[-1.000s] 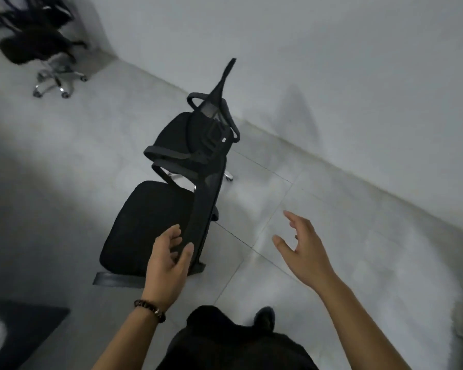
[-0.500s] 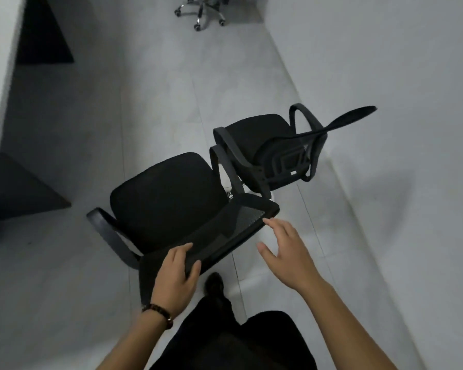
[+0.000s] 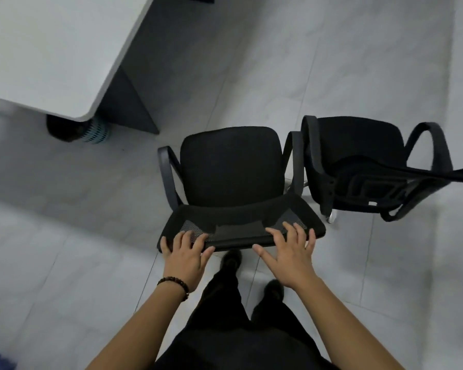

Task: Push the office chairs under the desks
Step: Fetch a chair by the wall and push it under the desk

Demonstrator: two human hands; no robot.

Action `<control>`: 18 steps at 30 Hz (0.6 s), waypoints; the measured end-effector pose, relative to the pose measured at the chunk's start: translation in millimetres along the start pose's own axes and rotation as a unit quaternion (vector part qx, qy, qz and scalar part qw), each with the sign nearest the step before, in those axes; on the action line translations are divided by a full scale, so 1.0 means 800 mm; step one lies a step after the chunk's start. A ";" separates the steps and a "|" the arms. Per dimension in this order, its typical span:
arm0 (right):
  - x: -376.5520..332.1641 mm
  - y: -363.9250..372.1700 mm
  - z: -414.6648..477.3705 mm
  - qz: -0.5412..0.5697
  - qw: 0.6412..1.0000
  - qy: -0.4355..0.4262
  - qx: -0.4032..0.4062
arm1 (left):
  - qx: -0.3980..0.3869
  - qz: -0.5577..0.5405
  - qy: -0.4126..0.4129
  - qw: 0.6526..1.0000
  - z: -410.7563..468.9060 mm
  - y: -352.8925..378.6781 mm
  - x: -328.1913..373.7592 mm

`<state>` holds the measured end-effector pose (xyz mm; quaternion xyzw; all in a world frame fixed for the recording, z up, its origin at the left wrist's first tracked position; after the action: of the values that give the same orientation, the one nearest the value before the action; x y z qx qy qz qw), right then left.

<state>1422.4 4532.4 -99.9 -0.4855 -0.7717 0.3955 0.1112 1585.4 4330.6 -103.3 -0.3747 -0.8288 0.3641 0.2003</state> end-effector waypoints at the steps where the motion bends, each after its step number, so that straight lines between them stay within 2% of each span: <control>1: 0.001 -0.004 0.004 -0.007 1.000 -0.005 -0.003 | -0.004 -0.001 -0.010 1.000 0.001 -0.002 0.002; 9: 0.023 -0.057 0.073 -0.037 0.998 -0.044 0.007 | -0.021 -0.006 -0.024 0.999 0.064 -0.040 0.034; 18: 0.050 -0.202 0.235 -0.050 0.998 -0.040 0.029 | 0.024 -0.021 -0.019 0.999 0.215 -0.148 0.093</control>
<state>1191.0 4436.4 -117.2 -0.4266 -0.7873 0.4305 0.1134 1377.3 4256.1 -122.5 -0.3454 -0.8312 0.3865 0.2011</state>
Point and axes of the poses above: each hand's wrist, its own z-axis towards the middle knuckle, its own y-axis out of the palm, x = y × z, the point moved 9 cm from there along z, towards the middle knuckle, and after that the axes turned 8 degrees about -x, right-handed, at the moved point
